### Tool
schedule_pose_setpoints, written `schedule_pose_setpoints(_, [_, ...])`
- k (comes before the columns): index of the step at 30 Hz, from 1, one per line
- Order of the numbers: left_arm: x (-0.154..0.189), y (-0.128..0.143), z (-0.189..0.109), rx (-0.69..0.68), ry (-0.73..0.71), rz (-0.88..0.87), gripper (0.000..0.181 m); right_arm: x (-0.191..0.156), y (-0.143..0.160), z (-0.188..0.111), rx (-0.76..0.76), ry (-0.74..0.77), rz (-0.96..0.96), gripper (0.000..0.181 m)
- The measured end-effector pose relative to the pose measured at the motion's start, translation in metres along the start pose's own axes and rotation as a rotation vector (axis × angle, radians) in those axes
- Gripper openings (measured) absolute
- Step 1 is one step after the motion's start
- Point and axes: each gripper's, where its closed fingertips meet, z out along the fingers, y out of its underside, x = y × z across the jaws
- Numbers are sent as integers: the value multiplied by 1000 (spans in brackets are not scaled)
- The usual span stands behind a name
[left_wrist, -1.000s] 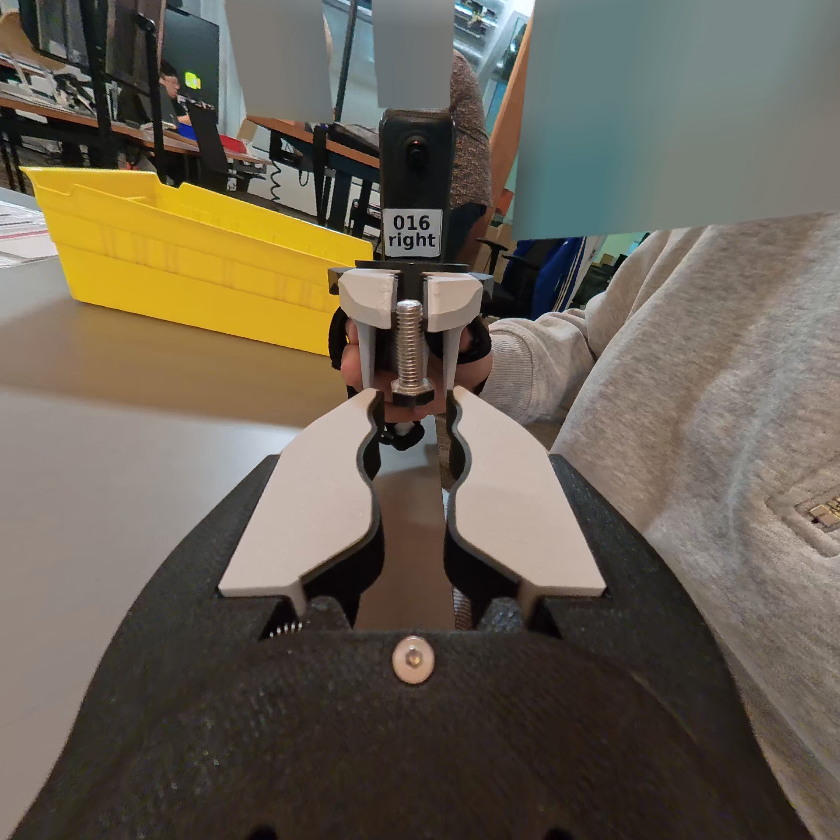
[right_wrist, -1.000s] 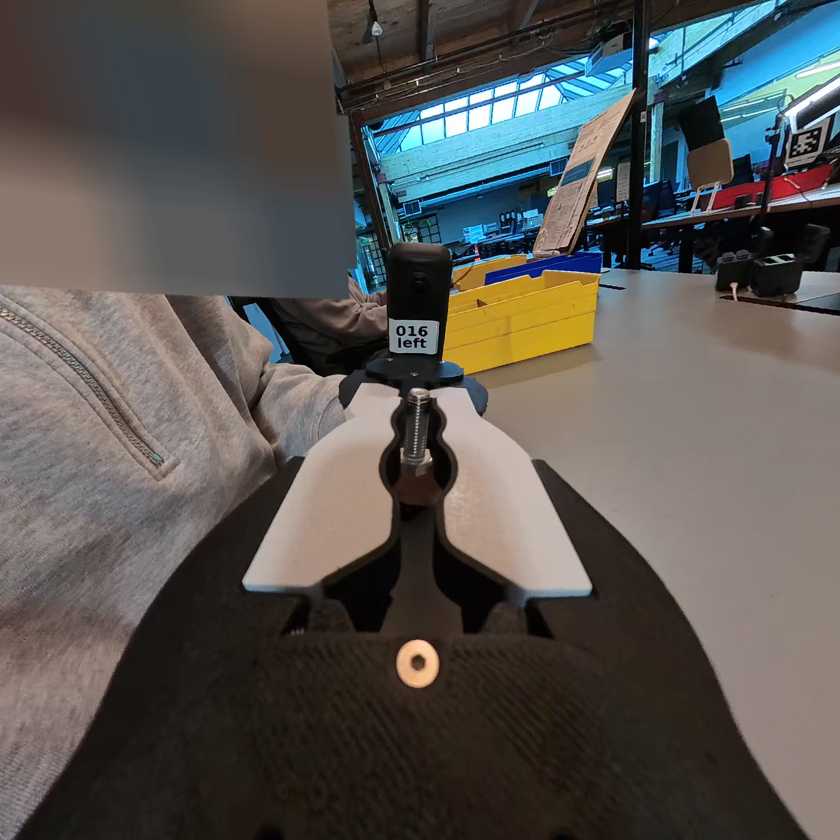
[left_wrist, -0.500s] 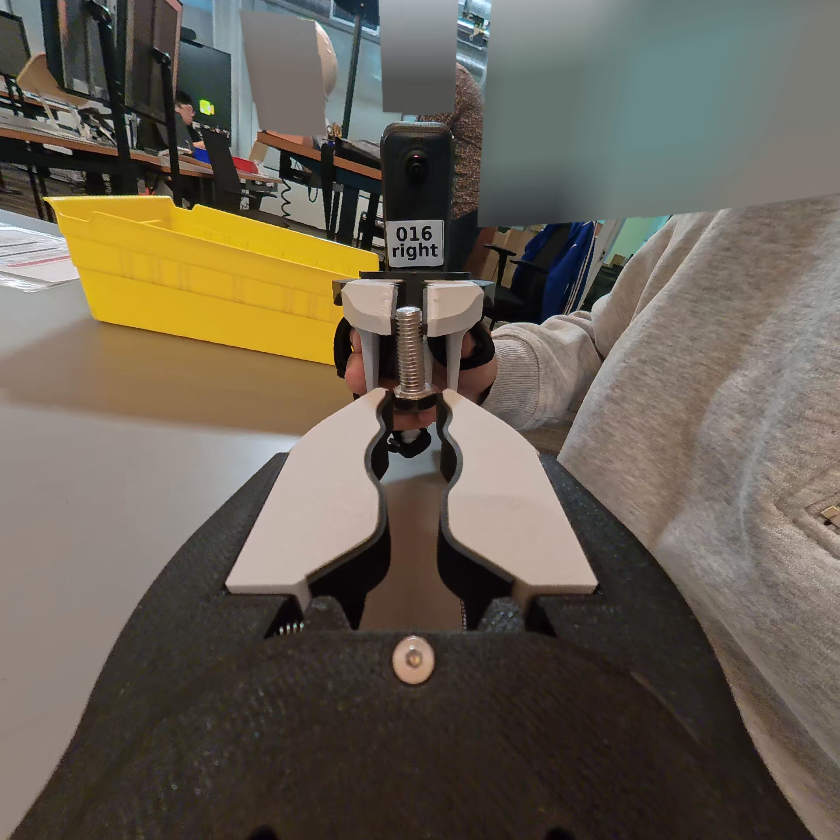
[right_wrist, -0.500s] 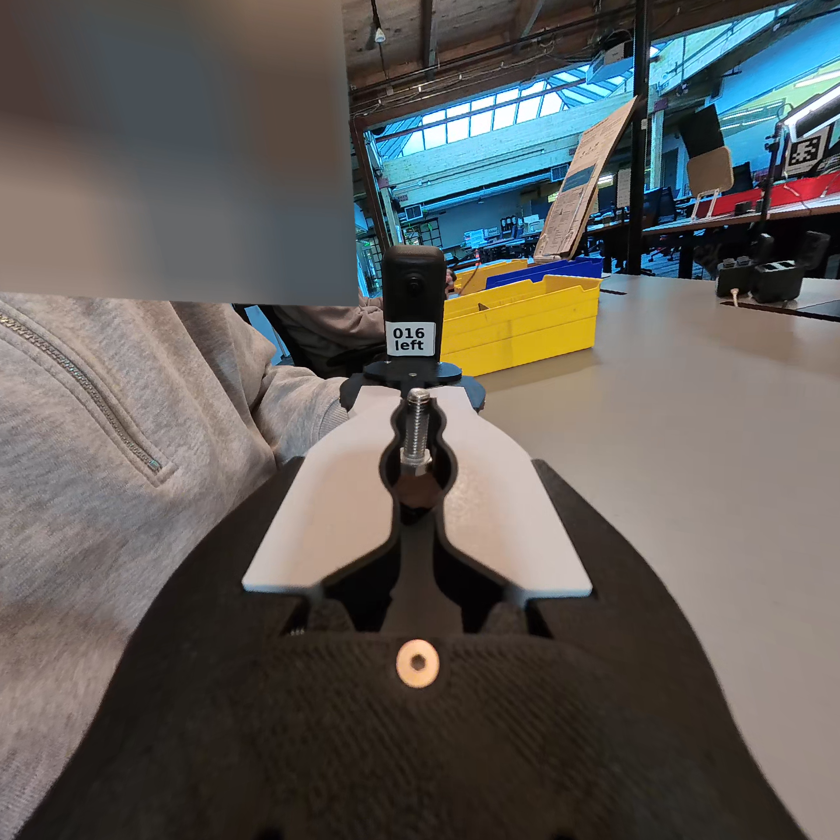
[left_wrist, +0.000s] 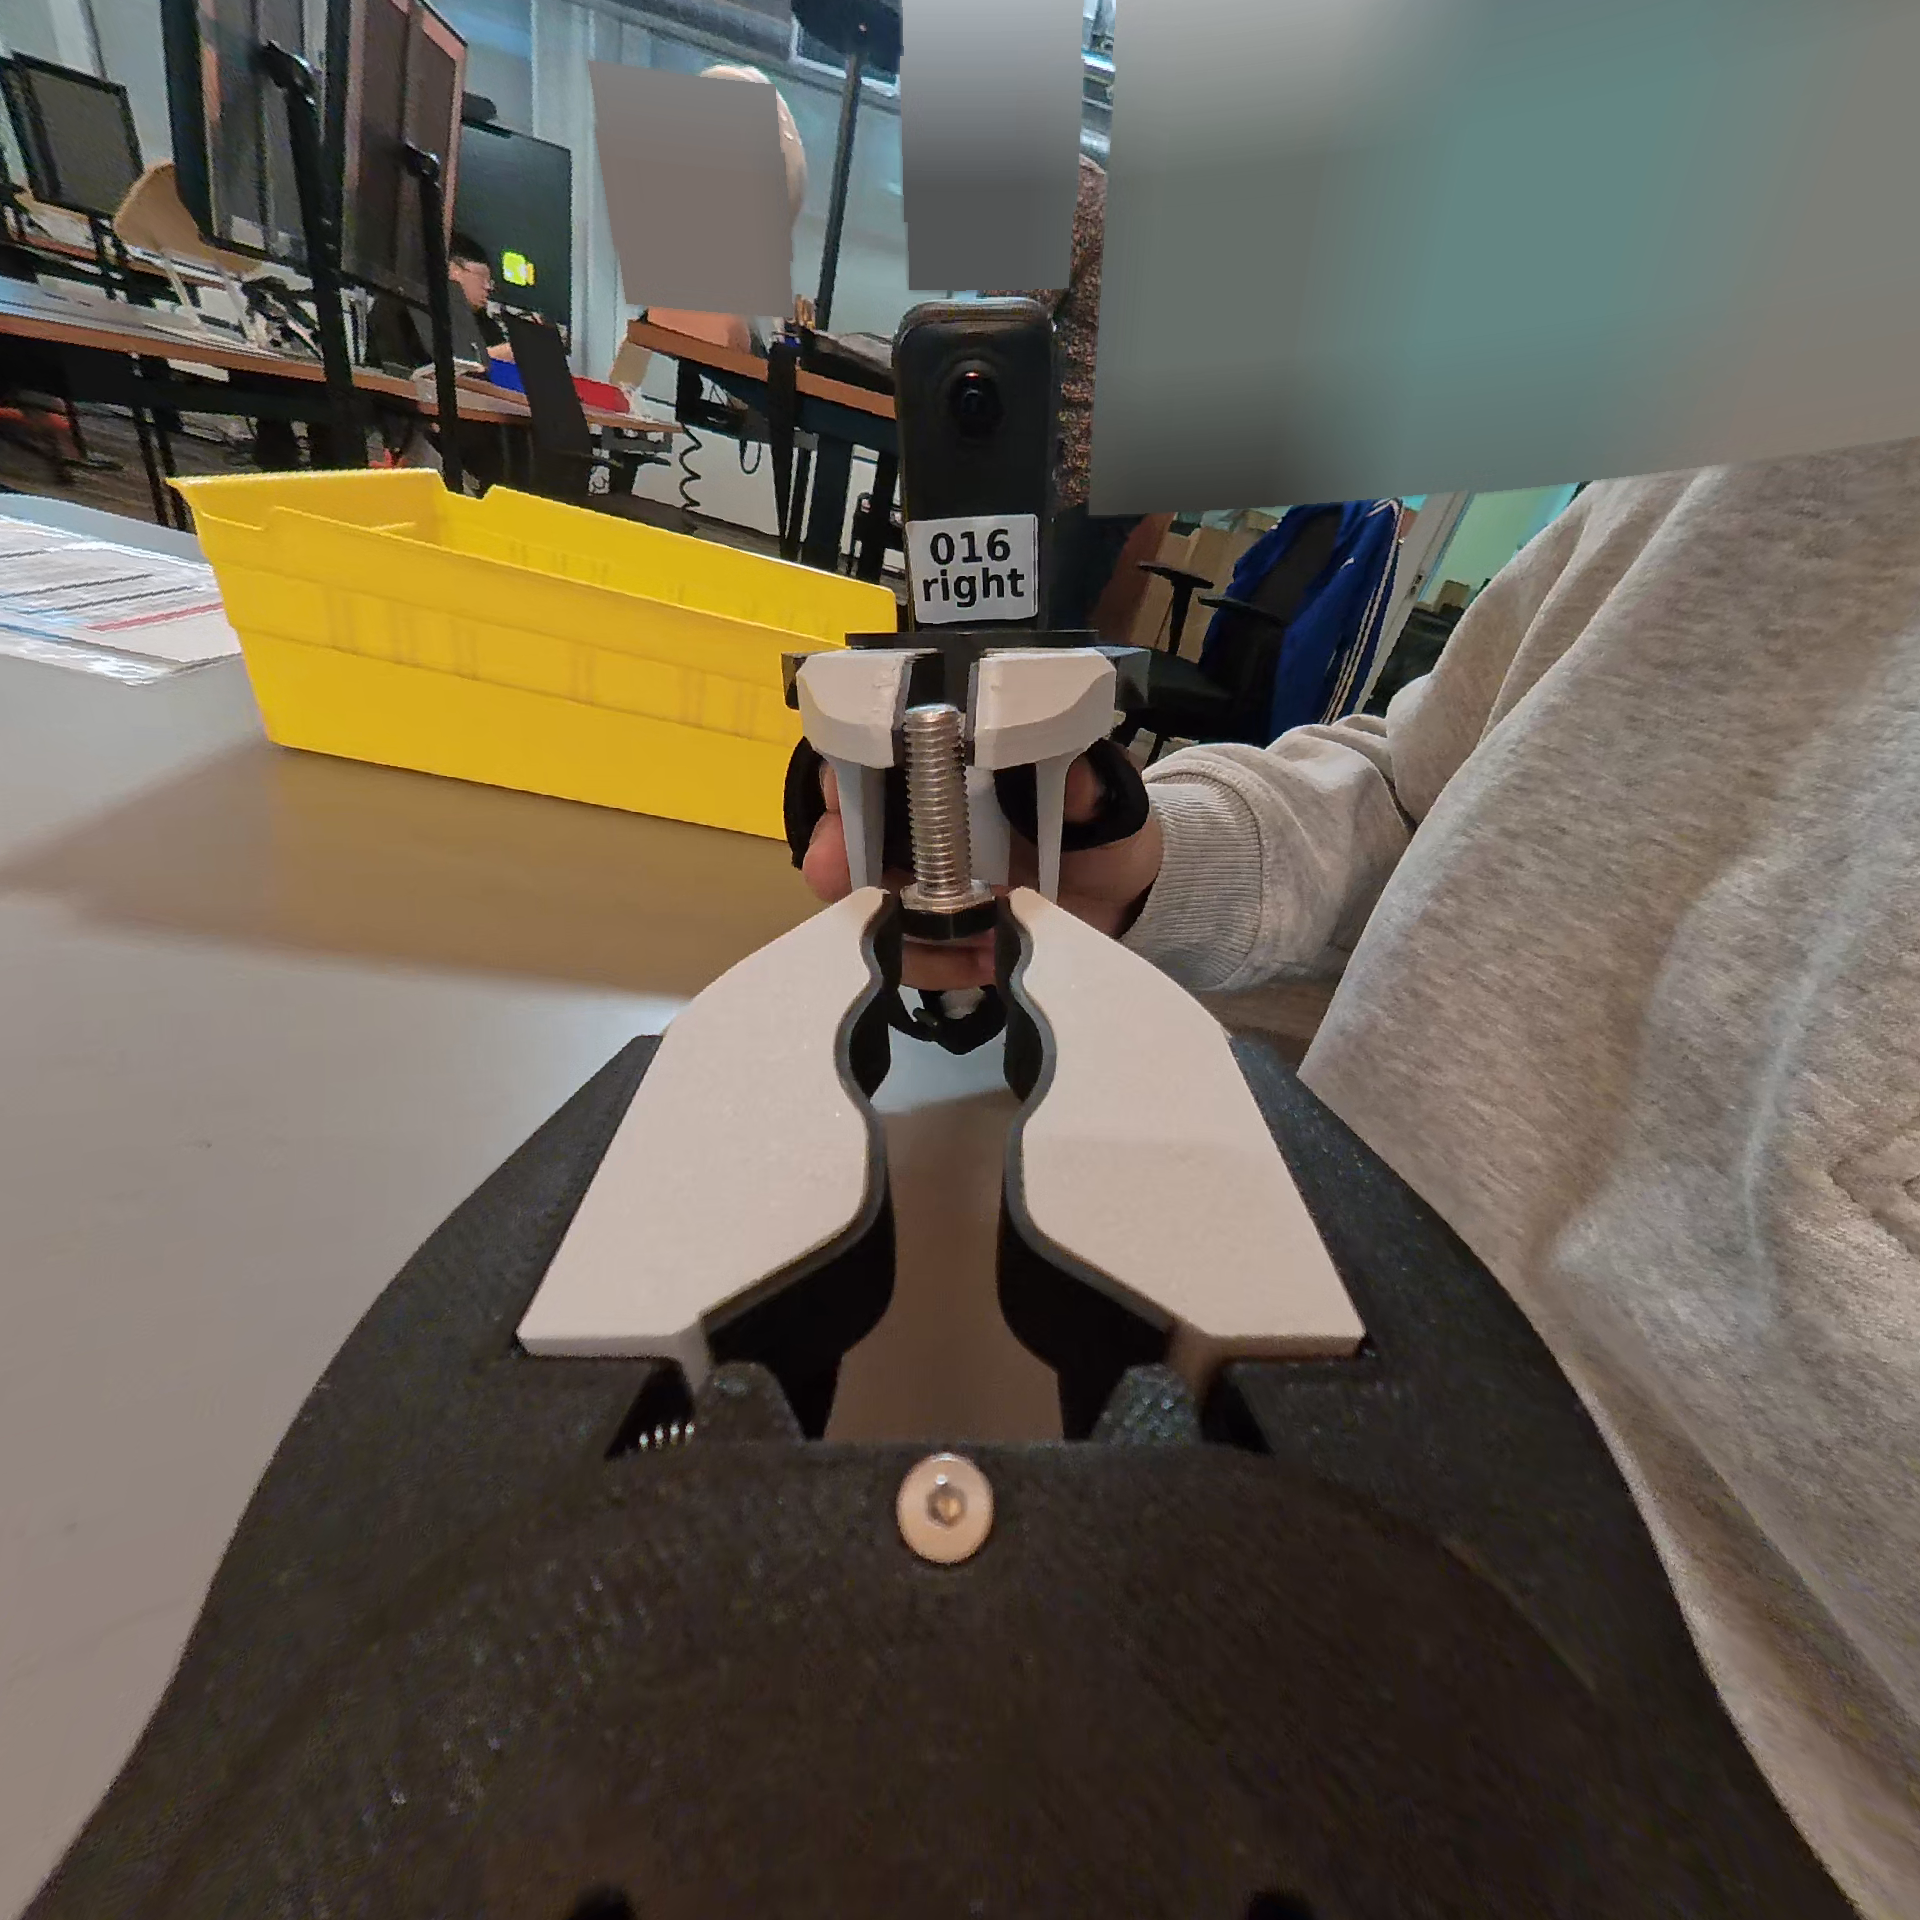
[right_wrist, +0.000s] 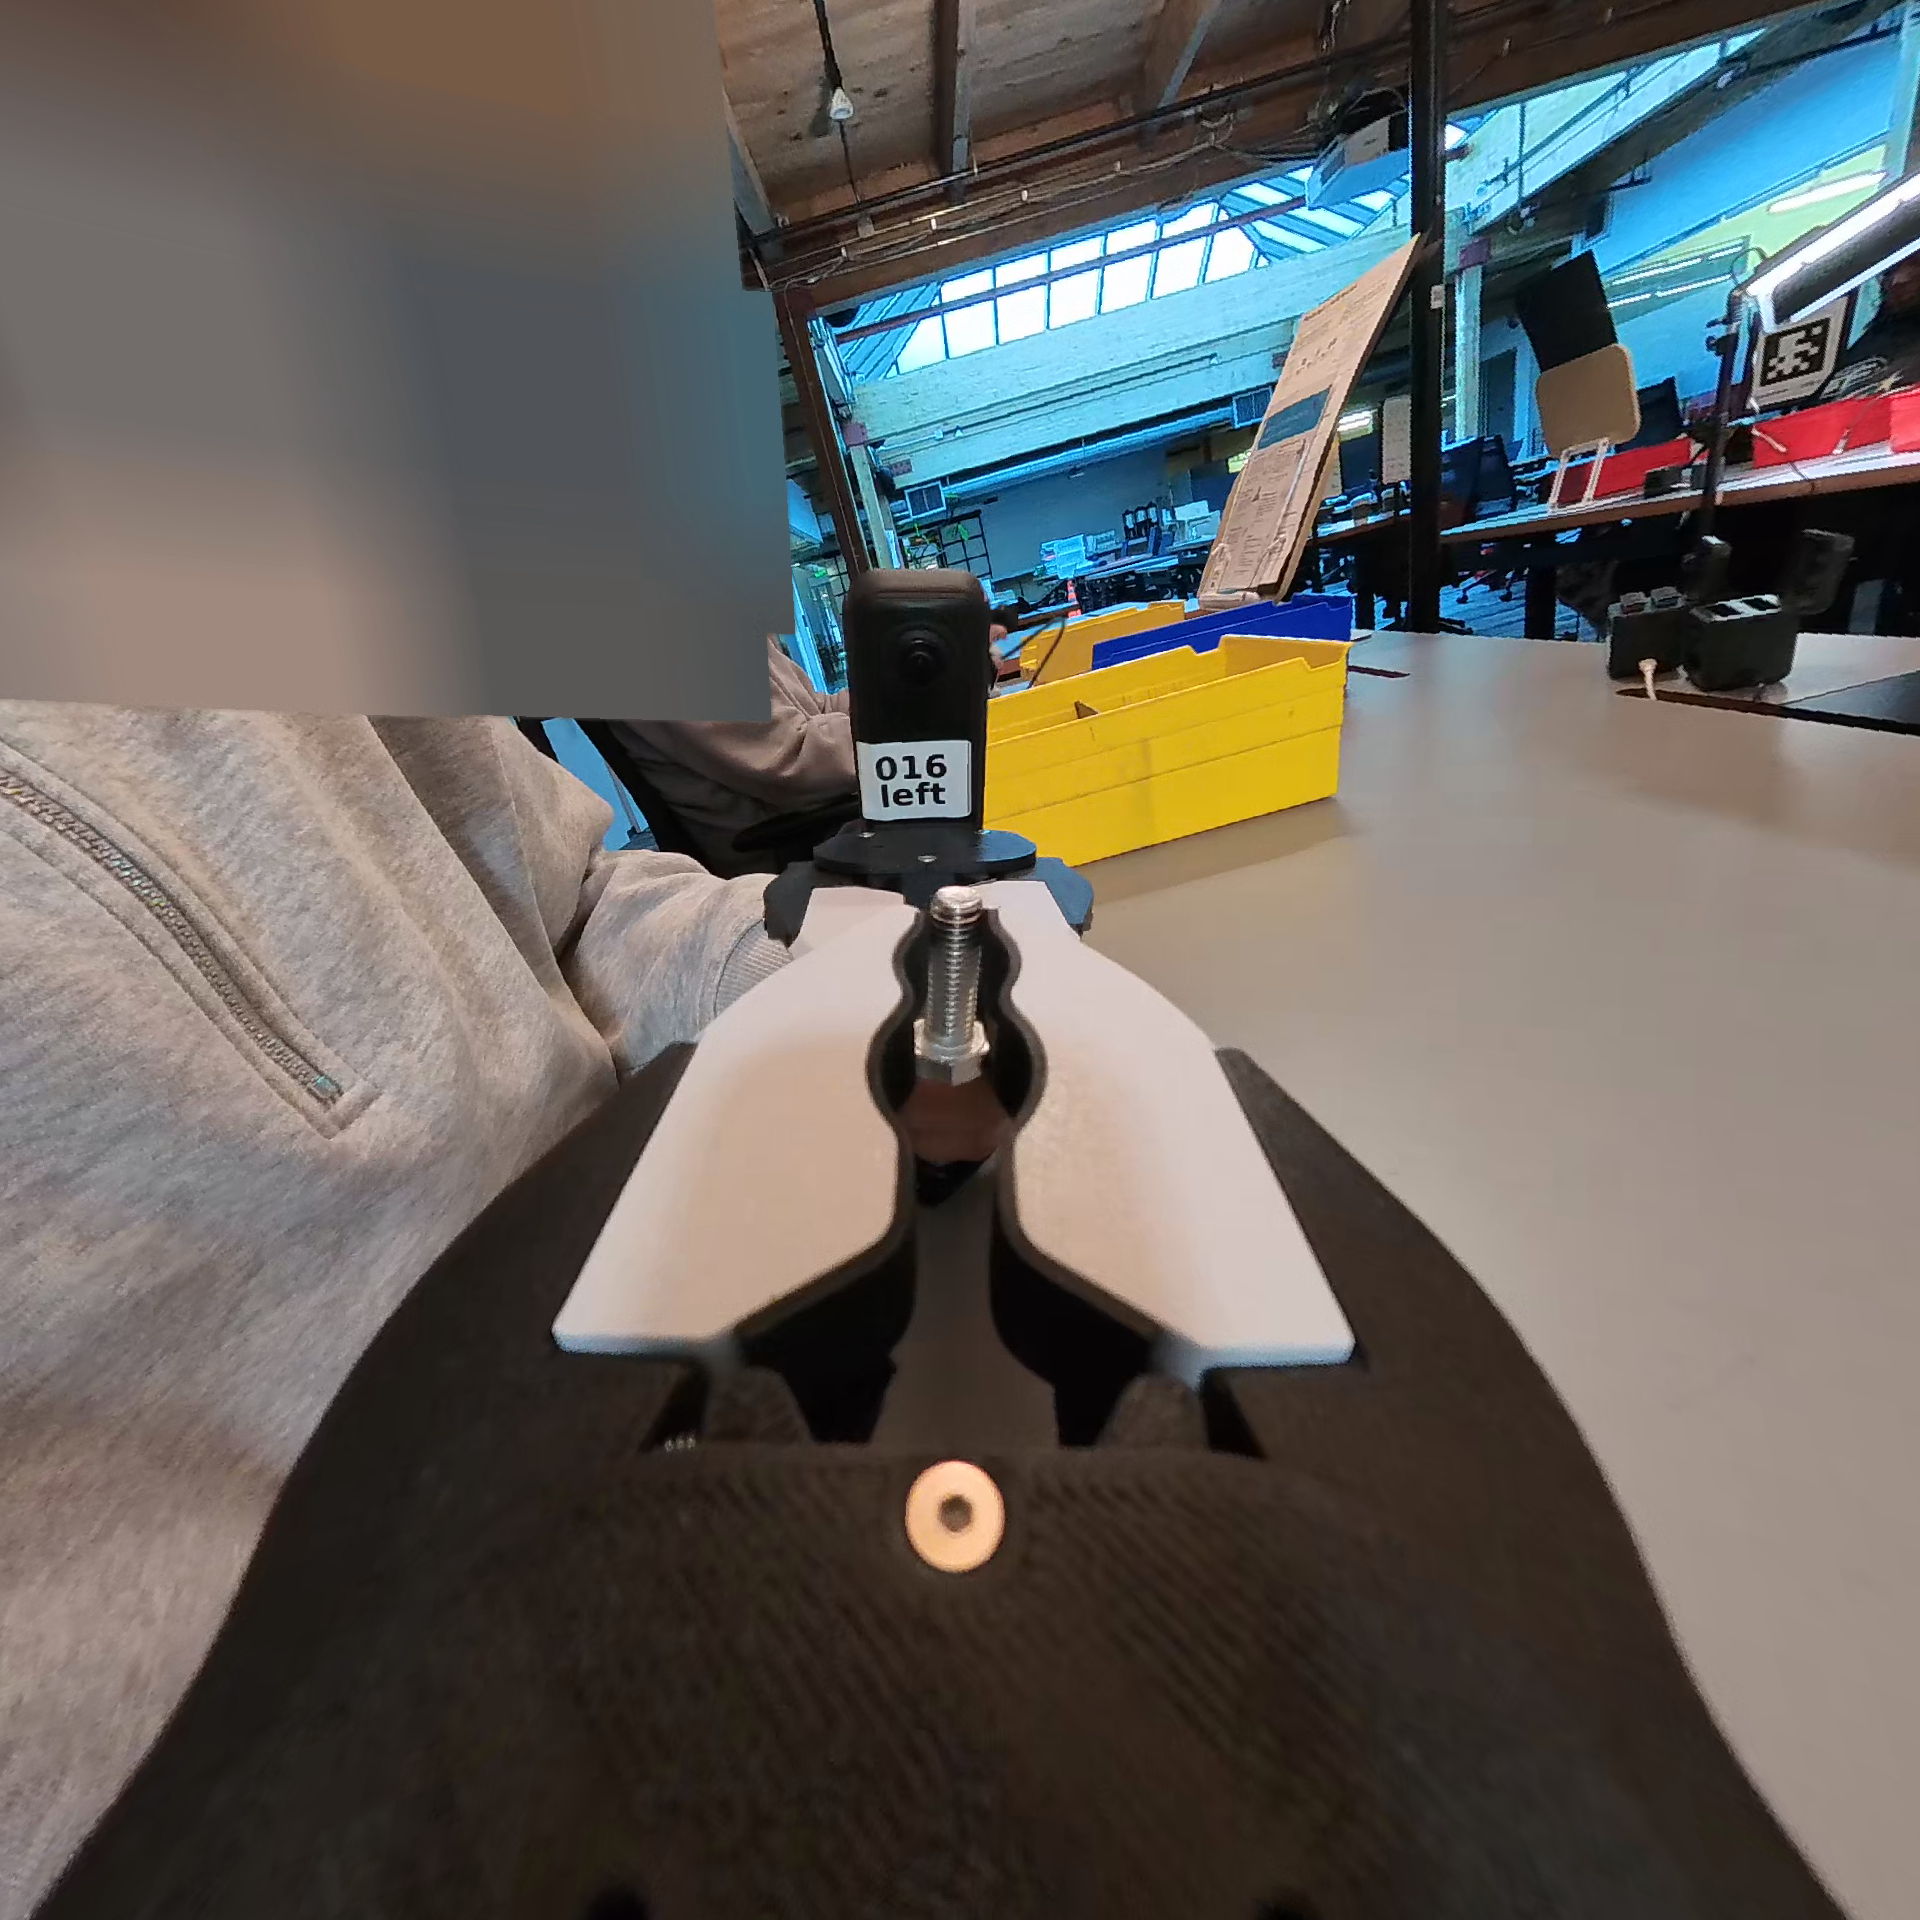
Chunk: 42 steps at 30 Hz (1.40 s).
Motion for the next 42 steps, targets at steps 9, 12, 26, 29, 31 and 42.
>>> schedule_pose_setpoints(9, [-2,-1,-1,0,-17,21,18,2,-7,-3,49,1,39,12])
schedule_pose_setpoints(12, [-2,-1,0,1,-20,23,18,6,-15,-9,99,8,70,13])
schedule_pose_setpoints(26, [0,-2,-1,8,3,18,18,-3,-6,-1,11,23,-64,21])
schedule_pose_setpoints(29, [0,-2,-1,11,6,18,18,-3,-2,0,-16,33,-99,20])
schedule_pose_setpoints(31, [0,-2,-1,10,6,17,18,-4,0,1,-28,32,-111,19])
schedule_pose_setpoints(42, [3,1,1,-6,19,22,18,-6,4,4,-53,27,-127,16])
